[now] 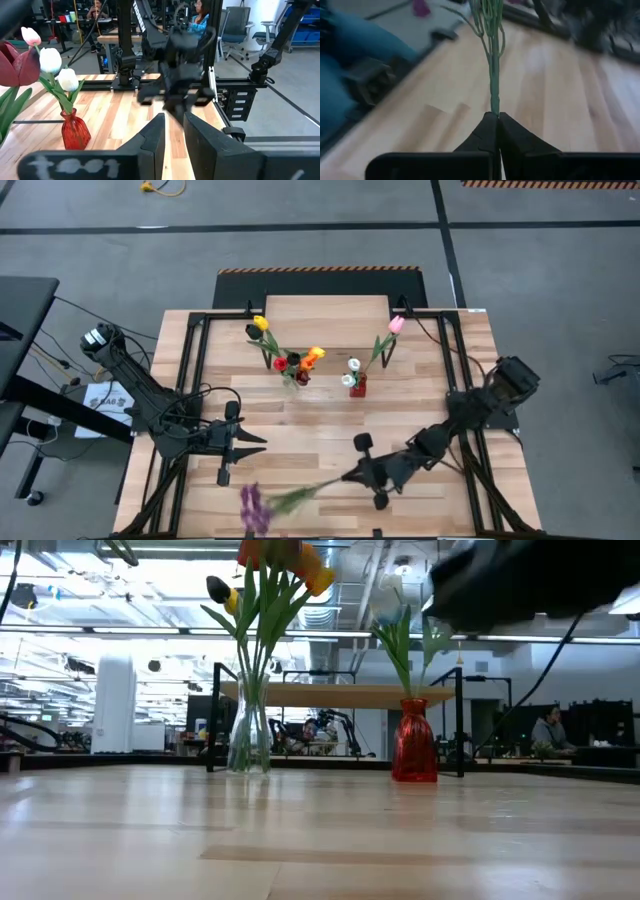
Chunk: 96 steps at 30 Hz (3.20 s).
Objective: Pick and place flowers into a vace then onto a shelf
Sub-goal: Put the purple flowers into the red vase
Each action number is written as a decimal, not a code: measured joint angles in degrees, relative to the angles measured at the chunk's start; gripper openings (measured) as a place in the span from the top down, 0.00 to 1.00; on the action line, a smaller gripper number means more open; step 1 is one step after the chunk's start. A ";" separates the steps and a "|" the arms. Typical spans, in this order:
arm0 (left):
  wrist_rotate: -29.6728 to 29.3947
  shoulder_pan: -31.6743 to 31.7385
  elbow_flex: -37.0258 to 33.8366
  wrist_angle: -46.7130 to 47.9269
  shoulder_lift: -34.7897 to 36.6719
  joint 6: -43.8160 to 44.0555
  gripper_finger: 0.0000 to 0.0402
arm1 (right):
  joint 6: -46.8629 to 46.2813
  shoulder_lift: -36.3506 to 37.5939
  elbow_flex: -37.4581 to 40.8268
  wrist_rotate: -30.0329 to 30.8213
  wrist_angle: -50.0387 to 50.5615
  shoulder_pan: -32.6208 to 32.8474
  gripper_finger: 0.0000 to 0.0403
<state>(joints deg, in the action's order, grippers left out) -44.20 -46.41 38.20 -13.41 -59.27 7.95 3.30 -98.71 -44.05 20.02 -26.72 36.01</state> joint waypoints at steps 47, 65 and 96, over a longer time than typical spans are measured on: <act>31.47 13.68 0.04 -41.12 -16.79 -26.26 0.75 | 24.40 -0.05 -13.25 -4.50 -26.45 -8.18 1.00; 28.39 13.70 0.07 -46.23 -16.79 -27.94 0.72 | 21.08 -0.05 -13.23 -4.67 -23.69 -10.04 1.00; 22.87 16.75 10.88 -5.02 -16.76 -13.29 1.00 | 18.41 -0.03 -13.21 -1.81 -21.66 -9.40 0.51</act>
<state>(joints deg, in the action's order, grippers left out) -21.33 -29.67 49.08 -18.43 -76.03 -5.34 21.71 -98.74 -57.25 18.21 -48.38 26.61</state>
